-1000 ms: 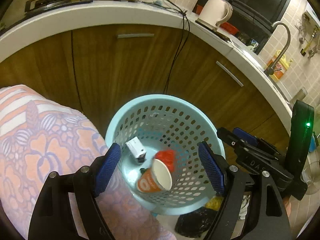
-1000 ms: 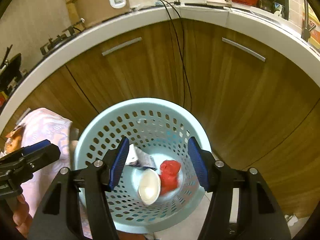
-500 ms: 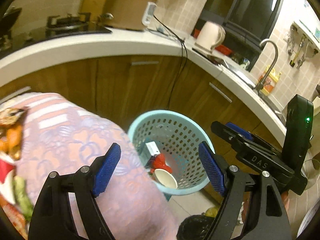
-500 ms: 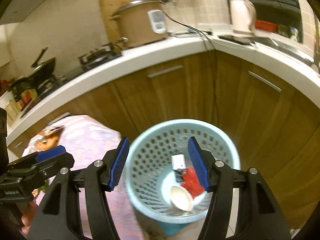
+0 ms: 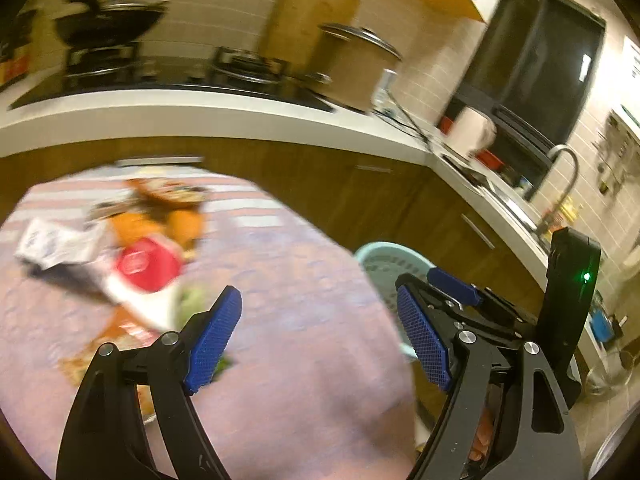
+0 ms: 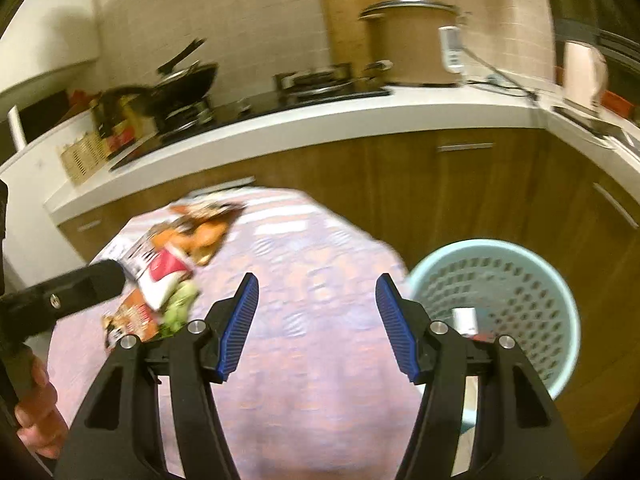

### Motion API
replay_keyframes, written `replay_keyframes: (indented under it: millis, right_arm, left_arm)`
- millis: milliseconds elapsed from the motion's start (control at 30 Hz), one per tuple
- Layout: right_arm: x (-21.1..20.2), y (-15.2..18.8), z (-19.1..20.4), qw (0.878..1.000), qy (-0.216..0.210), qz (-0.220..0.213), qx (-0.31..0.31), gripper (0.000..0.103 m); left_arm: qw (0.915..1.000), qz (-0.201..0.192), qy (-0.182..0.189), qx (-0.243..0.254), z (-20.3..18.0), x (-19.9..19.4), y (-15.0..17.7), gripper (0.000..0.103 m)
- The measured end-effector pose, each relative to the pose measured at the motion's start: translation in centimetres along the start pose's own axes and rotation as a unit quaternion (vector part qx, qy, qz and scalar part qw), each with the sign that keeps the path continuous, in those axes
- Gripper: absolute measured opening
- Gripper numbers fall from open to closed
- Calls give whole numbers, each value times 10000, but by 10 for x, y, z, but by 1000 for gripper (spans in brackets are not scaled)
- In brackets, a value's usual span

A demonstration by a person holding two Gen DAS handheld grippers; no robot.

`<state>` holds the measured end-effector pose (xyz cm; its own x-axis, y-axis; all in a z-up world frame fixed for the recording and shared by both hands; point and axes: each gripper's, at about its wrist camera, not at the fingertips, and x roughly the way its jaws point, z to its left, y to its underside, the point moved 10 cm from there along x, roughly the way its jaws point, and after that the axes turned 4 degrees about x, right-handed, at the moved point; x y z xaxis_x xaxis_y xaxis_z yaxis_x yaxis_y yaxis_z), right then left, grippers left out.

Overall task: Collect trash
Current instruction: 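Move both open tools back toward the remaining trash on the table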

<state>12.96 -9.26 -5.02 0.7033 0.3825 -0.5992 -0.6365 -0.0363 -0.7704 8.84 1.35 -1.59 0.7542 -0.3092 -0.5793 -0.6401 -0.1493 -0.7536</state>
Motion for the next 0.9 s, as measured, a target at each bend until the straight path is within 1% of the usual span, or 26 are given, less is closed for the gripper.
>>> replay_keyframes:
  millis: [67,133,167,233,333,433,500,533,600,700,767,867,900]
  right_arm:
    - [7,8,18,9999,-99,67,-74,57]
    - [15,14,36,9996,-185,116,-179,48]
    - [19,17,45,9994,-212,146,-238,46]
    - [28,24,62,9989,-258,198,-349,36]
    - [40,33,79,9982,-331,235,-435,35]
    - [49,42,94,9974,-425,225,-533,29]
    - [54,49,101,9970,-418,224,-619,27]
    - [56,51,104,9968,-424,232,-639,27]
    - [61,56,107,9966,-372,262,-687,27]
    - [60,54,106,9967,-387,216,-685,27]
    - [60,54,103,9970,-401,210,-630,27]
    - [61,53,99,9975,-413,234,-531,27]
    - [61,53,98,9975,-417,238,-516,27]
  left_arm:
    - [9998,-50,-131,-118,20,-12,5,78]
    - [9992,-93,-278,-286,44,-24,11,78]
    - [9985,-115,-366,-400,59,-30,14,78]
    - [9973,-135,-472,-547,78,-38,19,78]
    - [9942,-142,-763,-747,110,-50,31,78]
    - [9890,-35,-1226,-830,142,-59,50,78]
    - [9854,77,-1442,-896,158,-59,63,78]
    - [9844,120,-1492,-920,165,-60,70,78]
    - [9832,233,-1555,-924,173,-55,79,78]
    - [9849,290,-1500,-811,175,-48,84,78]
    - [9853,311,-1568,-608,172,-42,84,78]
    - [9852,364,-1673,-118,162,-32,81,79]
    - [9848,386,-1692,-51,161,-30,82,79]
